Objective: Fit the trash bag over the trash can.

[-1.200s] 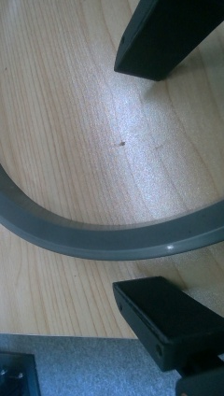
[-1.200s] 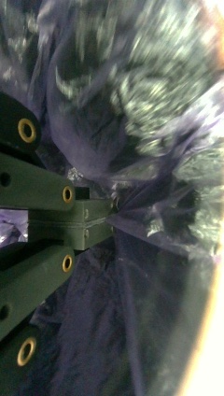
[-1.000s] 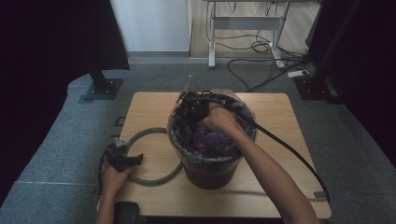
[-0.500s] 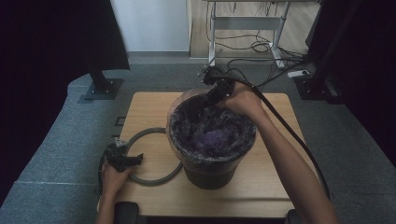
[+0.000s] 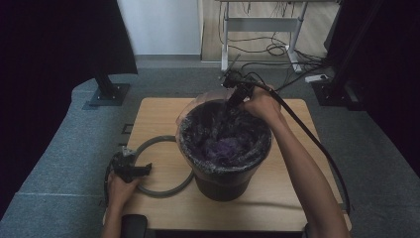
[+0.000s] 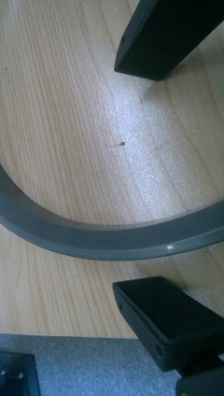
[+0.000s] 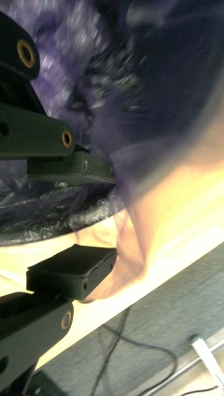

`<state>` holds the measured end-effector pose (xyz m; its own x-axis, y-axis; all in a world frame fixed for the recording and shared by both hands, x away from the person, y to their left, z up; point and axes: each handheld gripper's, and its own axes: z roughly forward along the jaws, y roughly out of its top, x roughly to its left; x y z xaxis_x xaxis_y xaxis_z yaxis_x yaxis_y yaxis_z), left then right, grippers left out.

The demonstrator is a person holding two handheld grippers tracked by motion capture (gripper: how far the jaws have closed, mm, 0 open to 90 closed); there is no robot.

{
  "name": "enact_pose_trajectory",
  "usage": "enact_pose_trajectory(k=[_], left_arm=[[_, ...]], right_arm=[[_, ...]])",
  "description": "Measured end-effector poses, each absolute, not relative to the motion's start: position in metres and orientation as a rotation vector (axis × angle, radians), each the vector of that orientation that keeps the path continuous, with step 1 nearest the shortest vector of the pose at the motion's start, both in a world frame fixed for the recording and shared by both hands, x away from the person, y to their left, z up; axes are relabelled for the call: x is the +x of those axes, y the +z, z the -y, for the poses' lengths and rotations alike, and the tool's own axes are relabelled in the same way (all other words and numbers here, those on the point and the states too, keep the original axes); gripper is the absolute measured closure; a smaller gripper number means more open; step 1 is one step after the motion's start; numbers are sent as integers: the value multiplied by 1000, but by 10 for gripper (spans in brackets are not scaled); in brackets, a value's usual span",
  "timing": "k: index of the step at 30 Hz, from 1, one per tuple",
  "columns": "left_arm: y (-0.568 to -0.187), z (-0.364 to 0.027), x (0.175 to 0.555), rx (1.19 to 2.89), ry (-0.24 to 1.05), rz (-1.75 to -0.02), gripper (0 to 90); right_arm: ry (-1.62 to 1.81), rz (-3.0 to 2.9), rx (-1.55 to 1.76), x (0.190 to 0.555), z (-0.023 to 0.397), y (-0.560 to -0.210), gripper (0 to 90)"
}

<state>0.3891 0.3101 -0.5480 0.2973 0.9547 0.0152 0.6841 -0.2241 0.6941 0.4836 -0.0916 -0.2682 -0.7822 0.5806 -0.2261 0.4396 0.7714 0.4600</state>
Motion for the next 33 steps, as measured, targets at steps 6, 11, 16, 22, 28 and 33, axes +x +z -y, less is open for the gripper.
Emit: enact_pose_trajectory(k=[6,11,16,22,28,33], left_arm=[[-548,-310,389,1989,605,-1455,0],[-548,-310,389,1990,605,-1455,0],[-548,-310,389,1990,605,-1455,0],[-548,-310,389,1990,605,-1455,0],[-548,-310,389,1990,605,-1454,0],[-548,-310,389,1991,604,-1453,0]], right_arm=[[554,-2642,778,487,94,-274,497],[635,-2625,746,478,93,-256,471],[665,-2616,720,475,83,-247,483],[653,-2563,745,487,69,-258,515],[717,-2533,743,494,63,-256,524],[671,-2688,643,494,61,-262,486]])
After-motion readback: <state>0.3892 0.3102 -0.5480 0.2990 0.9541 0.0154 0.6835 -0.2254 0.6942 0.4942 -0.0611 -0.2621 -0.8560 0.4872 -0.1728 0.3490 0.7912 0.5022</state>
